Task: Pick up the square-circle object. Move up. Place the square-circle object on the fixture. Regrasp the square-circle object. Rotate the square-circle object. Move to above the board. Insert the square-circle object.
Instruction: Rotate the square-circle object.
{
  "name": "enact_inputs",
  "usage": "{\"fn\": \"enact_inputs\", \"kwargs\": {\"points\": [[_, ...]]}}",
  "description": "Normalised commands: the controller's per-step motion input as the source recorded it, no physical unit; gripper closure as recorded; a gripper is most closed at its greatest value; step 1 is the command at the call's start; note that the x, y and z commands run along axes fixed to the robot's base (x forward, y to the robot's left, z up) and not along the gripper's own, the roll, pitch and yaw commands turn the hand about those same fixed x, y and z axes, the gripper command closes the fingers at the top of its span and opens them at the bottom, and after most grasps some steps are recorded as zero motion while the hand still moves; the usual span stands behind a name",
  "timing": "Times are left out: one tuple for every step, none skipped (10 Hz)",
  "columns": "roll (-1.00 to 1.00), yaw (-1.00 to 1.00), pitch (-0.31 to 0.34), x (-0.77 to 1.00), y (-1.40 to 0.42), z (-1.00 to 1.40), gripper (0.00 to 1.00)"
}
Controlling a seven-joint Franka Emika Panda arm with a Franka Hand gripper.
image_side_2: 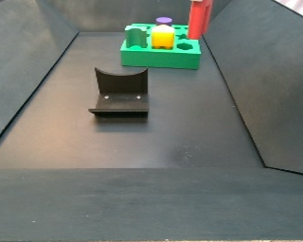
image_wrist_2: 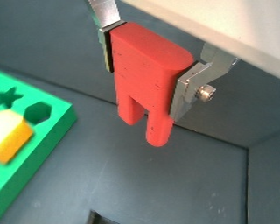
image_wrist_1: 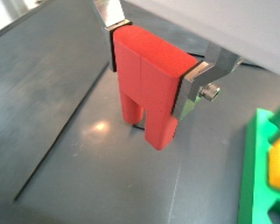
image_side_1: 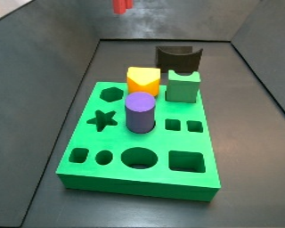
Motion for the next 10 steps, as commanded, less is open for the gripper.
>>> {"fn": "enact_inputs", "kwargs": {"points": [[-0.08,-1.00,0.067,0.00,0.02,0.01,1.00],[-0.10,-1.00,0.079,0.00,0.02,0.01,1.00],[-0.12,-1.00,0.096,0.00,0.02,0.01,1.00],[-0.04,-1.00,0.032,0.00,0.00,0.00,1.00],[-0.04,-1.00,0.034,0.00,0.00,0.00,1.00],[-0.05,-1.00,0.037,0.00,0.00,0.00,1.00],[-0.05,-1.00,0.040,0.00,0.00,0.00,1.00],[-0.06,-1.00,0.045,0.00,0.01,0.00,1.00],[-0.06,-1.00,0.050,0.00,0.01,0.00,1.00],[-0.07,-1.00,0.057,0.00,0.01,0.00,1.00]]}}
